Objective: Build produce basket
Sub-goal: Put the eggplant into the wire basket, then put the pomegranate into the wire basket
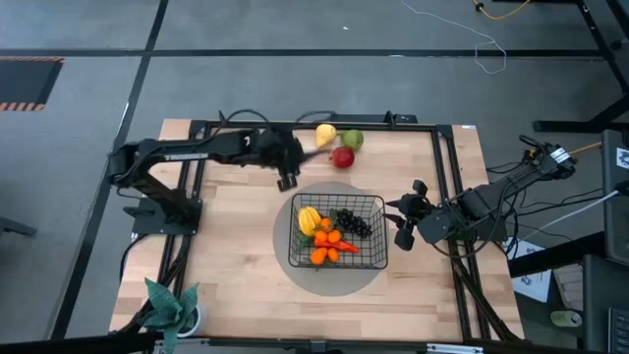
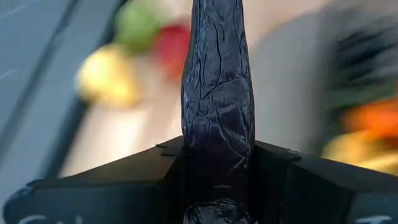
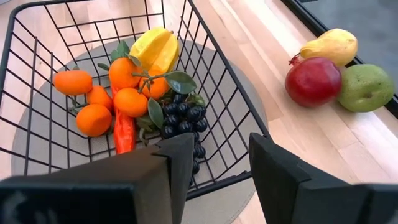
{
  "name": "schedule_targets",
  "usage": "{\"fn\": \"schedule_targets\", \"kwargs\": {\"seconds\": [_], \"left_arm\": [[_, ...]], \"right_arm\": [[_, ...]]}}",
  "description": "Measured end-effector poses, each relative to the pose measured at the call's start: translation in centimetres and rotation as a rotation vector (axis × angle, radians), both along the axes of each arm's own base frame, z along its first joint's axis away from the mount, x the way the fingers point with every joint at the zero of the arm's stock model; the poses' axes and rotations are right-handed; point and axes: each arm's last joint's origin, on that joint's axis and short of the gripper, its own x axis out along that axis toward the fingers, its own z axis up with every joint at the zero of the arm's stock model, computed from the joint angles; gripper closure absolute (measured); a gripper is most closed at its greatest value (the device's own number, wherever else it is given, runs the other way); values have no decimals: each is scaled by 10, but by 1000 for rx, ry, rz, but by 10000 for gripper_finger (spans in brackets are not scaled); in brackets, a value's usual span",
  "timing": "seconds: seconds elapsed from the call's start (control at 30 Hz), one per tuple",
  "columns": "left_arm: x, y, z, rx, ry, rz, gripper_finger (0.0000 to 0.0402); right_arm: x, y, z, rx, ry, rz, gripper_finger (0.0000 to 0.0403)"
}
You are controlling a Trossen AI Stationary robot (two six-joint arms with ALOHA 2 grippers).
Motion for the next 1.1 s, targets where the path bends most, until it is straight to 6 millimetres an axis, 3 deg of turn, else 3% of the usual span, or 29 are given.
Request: {"fn": "schedule_targets", "kwargs": {"seconds": [0.17,0.37,0.53,0.8,1.1], "left_arm": [[10,-34,12,-120,-136,-180,304],[27,-79,9,-179,-201,-396,239],[28,-108,8,-168,-193,-461,204],[28,-116,9,-111,-192,-418,183],[26,-103,10,165,-173,-73,184]], "right_arm": [[0,0,0,0,0,0,257],[0,0,0,4,-1,-3,257],[0,0,0,-7,3,4,257],[0,0,0,-10,3,6,257],[0,0,0,-10,2,7,257]]}}
